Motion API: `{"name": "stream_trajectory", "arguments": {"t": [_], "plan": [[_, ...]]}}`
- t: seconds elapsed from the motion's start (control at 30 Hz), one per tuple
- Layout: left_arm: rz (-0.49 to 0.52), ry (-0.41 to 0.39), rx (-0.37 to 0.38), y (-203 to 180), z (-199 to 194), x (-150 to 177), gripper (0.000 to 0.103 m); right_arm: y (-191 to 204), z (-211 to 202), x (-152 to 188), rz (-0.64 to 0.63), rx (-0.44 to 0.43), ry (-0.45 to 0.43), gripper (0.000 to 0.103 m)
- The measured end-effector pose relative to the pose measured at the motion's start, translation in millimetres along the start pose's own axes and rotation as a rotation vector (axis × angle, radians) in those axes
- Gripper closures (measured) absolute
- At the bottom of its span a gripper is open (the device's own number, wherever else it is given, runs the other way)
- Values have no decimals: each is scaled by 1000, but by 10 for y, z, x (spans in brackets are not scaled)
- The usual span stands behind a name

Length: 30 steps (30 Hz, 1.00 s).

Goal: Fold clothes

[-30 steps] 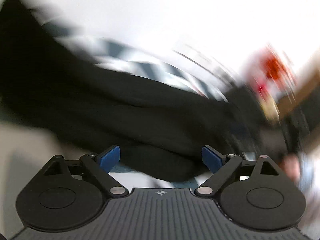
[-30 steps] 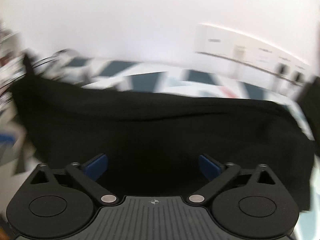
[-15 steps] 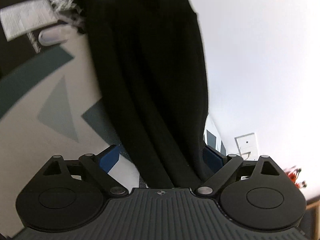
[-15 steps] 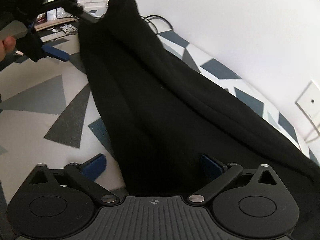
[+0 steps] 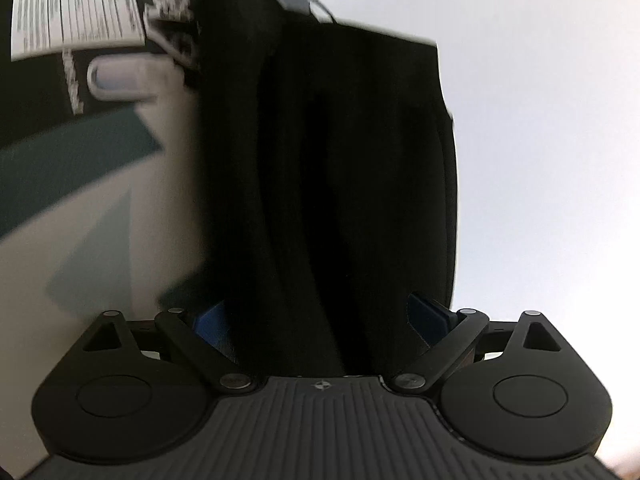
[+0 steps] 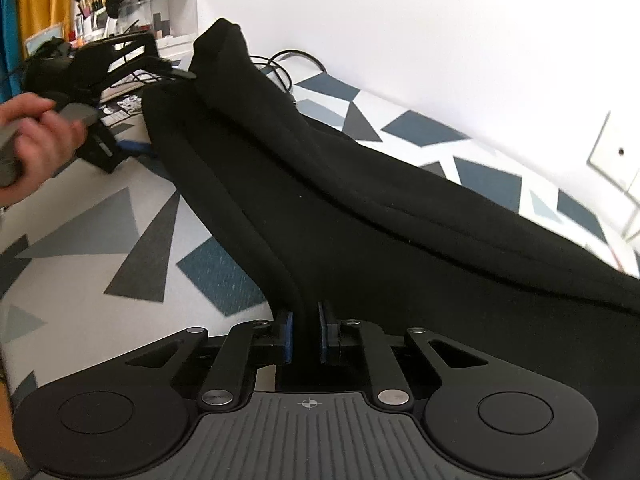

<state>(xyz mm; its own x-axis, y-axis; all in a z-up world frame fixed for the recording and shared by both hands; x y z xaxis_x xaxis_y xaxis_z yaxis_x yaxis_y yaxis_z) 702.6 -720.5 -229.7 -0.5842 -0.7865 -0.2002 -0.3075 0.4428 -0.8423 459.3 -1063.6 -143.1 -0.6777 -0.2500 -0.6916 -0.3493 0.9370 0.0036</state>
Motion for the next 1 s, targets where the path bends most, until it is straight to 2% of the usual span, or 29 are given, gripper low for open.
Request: {"name": "stream_trajectory", "arguments": {"t": [0.07, 0.1, 0.13, 0.23, 0.37, 0.6, 0.7, 0.73, 0.8, 0.87, 0.9, 0.93, 1.0], "plan": [[-26, -38, -55, 49, -46, -46, 68, -34, -36, 40, 16, -23, 11, 93], [-32, -40, -71, 76, -75, -47, 75, -34, -56, 62, 12, -29, 16, 93], [-24, -46, -73, 91, -127, -37, 90, -36, -72, 82, 9, -35, 19, 93], [73, -70, -80, 93, -386, 37, 94, -72, -111, 120, 13, -58, 39, 93], [145, -51, -80, 203, -703, 175, 95, -61, -190, 196, -8, -89, 77, 93], [139, 6, -82, 433, -1263, 434, 96, 5, -375, 386, -44, -105, 156, 92], [155, 19, -111, 509, -1414, 426, 90, 75, -427, 435, -65, -84, 166, 87], [164, 20, -118, 519, -1462, 410, 85, 104, -439, 431, -66, -76, 166, 84], [191, 8, -113, 484, -1564, 348, 75, 172, -473, 404, -71, -66, 163, 71], [230, -23, -74, 352, -1652, 221, 54, 251, -526, 351, -82, -70, 140, 61], [249, -40, -51, 274, -1678, 141, 47, 290, -553, 317, -83, -81, 123, 57], [265, -53, -42, 207, -1669, 46, 36, 330, -577, 276, -77, -100, 101, 56], [292, -61, -59, 121, -1564, -131, 33, 408, -608, 189, -64, -131, 58, 54]]}}
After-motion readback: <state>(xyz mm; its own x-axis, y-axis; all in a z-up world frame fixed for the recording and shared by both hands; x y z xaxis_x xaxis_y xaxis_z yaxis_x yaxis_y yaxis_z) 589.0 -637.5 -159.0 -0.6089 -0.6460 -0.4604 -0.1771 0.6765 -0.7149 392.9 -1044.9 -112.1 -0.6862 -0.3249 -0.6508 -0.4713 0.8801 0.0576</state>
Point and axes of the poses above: each gripper's, at about its wrist camera, not at the fingertips, and z roughly the way its jaws point, y to its left, x to its underside, the point moved 7 cm from there along z, roughly the way its jaws point, and after that the axes turned 3 degrees about -y, right-handed, at the moved point
